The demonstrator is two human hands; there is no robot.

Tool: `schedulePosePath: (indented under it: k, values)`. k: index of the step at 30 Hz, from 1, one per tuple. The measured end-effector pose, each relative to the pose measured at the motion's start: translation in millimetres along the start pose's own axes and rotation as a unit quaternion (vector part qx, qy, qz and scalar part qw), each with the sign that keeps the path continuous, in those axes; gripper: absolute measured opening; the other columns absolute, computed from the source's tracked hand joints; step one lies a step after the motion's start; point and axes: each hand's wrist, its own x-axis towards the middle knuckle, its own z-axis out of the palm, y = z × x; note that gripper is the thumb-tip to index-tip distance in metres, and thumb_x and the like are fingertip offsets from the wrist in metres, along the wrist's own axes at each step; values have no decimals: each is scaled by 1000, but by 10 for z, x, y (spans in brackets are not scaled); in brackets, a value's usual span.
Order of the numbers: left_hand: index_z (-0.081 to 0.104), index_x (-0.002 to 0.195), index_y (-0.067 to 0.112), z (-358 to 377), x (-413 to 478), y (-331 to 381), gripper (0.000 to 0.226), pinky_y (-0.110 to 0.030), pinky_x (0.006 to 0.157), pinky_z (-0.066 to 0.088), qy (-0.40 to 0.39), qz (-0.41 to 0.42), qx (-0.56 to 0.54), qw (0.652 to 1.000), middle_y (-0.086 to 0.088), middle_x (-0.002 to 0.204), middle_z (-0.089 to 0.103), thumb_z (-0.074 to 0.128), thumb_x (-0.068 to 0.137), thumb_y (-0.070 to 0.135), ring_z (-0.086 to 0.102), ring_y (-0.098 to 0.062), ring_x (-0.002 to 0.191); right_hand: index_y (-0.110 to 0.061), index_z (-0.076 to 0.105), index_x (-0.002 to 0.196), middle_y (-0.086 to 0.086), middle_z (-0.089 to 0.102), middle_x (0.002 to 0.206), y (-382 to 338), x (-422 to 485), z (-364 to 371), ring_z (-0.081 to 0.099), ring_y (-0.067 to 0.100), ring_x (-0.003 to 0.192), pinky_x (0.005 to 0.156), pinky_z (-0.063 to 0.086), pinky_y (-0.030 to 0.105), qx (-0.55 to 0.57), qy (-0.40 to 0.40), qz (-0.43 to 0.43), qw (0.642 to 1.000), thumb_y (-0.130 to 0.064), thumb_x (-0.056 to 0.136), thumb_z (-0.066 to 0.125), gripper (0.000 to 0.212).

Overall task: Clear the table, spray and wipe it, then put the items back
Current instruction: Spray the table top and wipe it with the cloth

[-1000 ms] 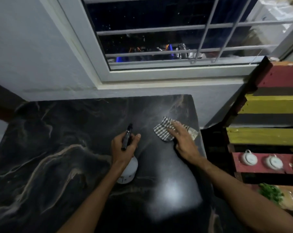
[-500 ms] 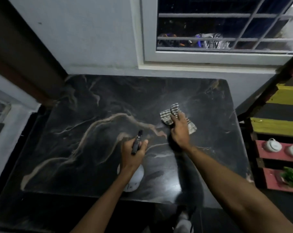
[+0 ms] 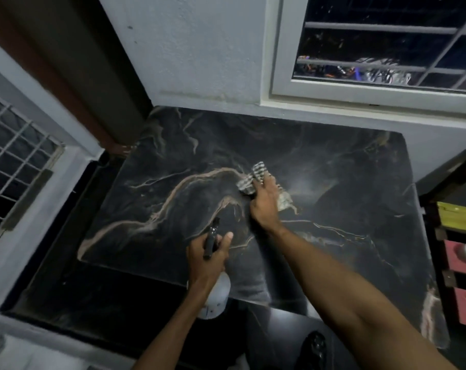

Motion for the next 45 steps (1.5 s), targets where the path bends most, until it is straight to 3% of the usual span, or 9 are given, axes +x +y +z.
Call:
schedulePosePath:
  k: [5, 10, 15, 21, 27, 32, 35, 39, 45]
  values:
    - [61, 58, 17, -212, -185, -105, 36, -33, 52, 49, 46, 7, 39, 998, 3, 46, 61, 80, 87, 27, 55, -9, 40, -10, 62, 132, 20, 48, 149, -326, -651, 354, 41, 31, 140, 121, 28, 44, -28, -151, -328, 932, -16, 93, 58, 40]
    - [60, 60, 16, -43, -461, -91, 36, -37, 53, 50, 30, 16, 29, 999, 1, 50, 62, 77, 90, 25, 55, -17, 43, -19, 52, 143, 11, 33, 161, 545, -728, -124, 27, 31, 150, 122, 24, 47, -27, 6, -33, 999, -2, 77, 52, 68]
    - [58, 59, 13, 345, -822, 0, 39, -42, 50, 50, 2, 25, 30, 999, -7, 52, 59, 74, 93, 24, 56, -23, 46, -17, 56, 141, 13, 33, 161, 869, -1579, -473, 26, 31, 151, 125, 18, 44, -55, -138, -180, 972, 0, 65, 48, 78]
    - [58, 62, 10, 545, -1315, -191, 37, -35, 52, 46, -32, -7, 10, 999, -2, 53, 59, 75, 91, 27, 54, -17, 47, -15, 47, 147, 14, 25, 163, 1554, -1898, -1201, 19, 34, 152, 125, 15, 48, -46, 63, 87, 993, 6, 68, 53, 81]
    - [54, 58, 0, 224, -1483, -495, 46, -53, 53, 52, -17, -40, 79, 996, -18, 50, 56, 74, 93, 21, 57, -36, 48, -15, 51, 145, 11, 21, 166, 590, -1996, -180, 11, 34, 154, 125, 12, 51, -8, -75, -50, 996, 3, 69, 54, 77]
    - [62, 62, 23, -270, -1406, -662, 31, -46, 52, 53, 1, -39, 79, 996, -1, 51, 63, 78, 89, 23, 58, -22, 45, -12, 52, 142, 15, 23, 164, 67, -2059, 367, 17, 40, 152, 123, 18, 52, -19, -148, -129, 980, 2, 72, 53, 72]
    - [59, 59, 22, -363, -1331, -666, 36, -48, 51, 53, -19, -12, 72, 997, -3, 52, 61, 77, 90, 22, 58, -26, 46, -21, 47, 147, 8, 24, 165, 401, -2397, 173, 17, 30, 154, 124, 20, 49, -43, -82, -133, 987, 9, 75, 56, 78]
    - [57, 63, 8, -206, -1335, -615, 40, -48, 53, 55, -65, 28, 53, 996, -11, 56, 60, 75, 91, 30, 60, -33, 52, -22, 50, 145, 11, 27, 163, 910, -2622, -352, 20, 29, 153, 122, 23, 51, -26, 80, 91, 992, 10, 72, 55, 81]
    - [52, 61, 2, 376, -1523, -426, 55, -42, 49, 52, -135, 68, 23, 988, -12, 52, 57, 68, 83, 49, 56, -27, 44, -21, 52, 145, 6, 28, 164, 1238, -2972, -710, 19, 24, 154, 126, 17, 43, -48, -4, -14, 999, -1, 70, 44, 77]
